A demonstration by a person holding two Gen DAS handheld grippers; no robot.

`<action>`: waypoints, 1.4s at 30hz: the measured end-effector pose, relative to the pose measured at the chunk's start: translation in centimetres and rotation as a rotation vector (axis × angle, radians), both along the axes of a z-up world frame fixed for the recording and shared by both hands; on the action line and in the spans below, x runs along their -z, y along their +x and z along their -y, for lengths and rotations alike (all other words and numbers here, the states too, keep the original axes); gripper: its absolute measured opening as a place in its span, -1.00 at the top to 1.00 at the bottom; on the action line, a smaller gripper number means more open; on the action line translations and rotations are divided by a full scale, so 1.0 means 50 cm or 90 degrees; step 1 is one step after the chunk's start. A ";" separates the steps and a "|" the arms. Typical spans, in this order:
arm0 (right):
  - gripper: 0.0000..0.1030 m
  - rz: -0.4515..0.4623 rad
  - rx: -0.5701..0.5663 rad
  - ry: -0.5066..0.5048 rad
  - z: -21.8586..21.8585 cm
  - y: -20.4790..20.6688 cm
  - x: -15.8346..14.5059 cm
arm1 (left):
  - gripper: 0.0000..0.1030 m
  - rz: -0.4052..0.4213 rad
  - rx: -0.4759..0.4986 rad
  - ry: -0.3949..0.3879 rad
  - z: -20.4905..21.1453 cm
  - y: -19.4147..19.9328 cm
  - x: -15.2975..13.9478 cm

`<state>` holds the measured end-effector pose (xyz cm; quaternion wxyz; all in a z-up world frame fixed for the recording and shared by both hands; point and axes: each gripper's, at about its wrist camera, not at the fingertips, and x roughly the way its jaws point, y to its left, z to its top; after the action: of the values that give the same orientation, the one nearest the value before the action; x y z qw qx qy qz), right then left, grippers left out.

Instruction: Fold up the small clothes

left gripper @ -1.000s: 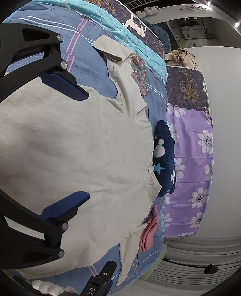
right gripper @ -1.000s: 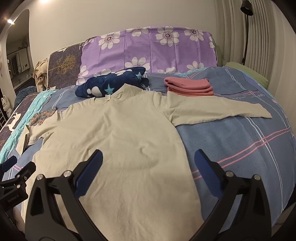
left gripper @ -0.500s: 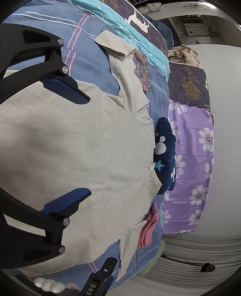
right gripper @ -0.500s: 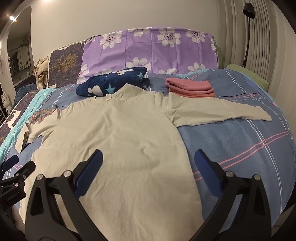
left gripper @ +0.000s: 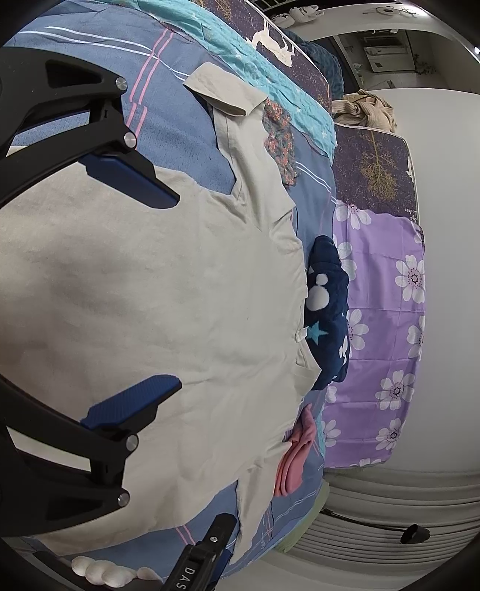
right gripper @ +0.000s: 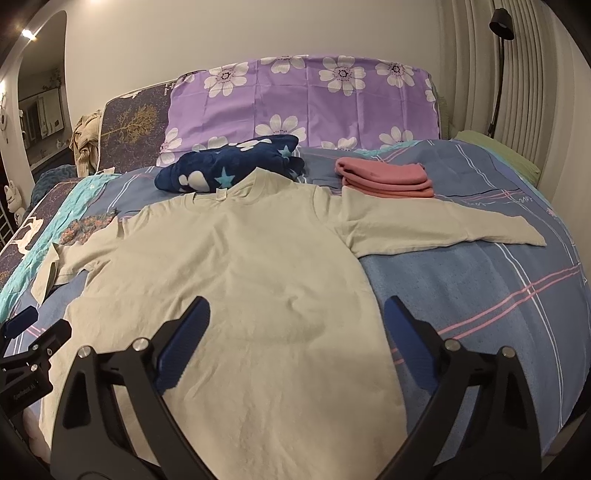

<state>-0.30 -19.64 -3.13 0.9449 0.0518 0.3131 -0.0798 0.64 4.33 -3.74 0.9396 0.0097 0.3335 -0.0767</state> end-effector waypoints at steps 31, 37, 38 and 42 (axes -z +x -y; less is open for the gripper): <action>0.18 -0.047 -0.084 0.019 0.007 0.034 0.053 | -0.14 -0.135 -0.419 -0.419 -0.567 0.119 0.149; 0.15 -0.062 -0.079 0.019 0.013 0.050 0.068 | -0.29 -0.135 -0.466 -0.427 -0.643 0.205 0.173; 0.14 -0.062 -0.079 0.018 0.013 0.052 0.069 | -0.29 -0.138 -0.475 -0.426 -0.654 0.216 0.179; 0.10 -0.067 -0.075 0.016 0.018 0.059 0.075 | -0.24 -0.122 -0.493 -0.418 -0.685 0.267 0.192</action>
<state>2.65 -20.56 -6.86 0.9295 0.0410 0.3659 -0.0231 14.01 38.57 -13.32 0.8180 -0.4166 0.3556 0.1757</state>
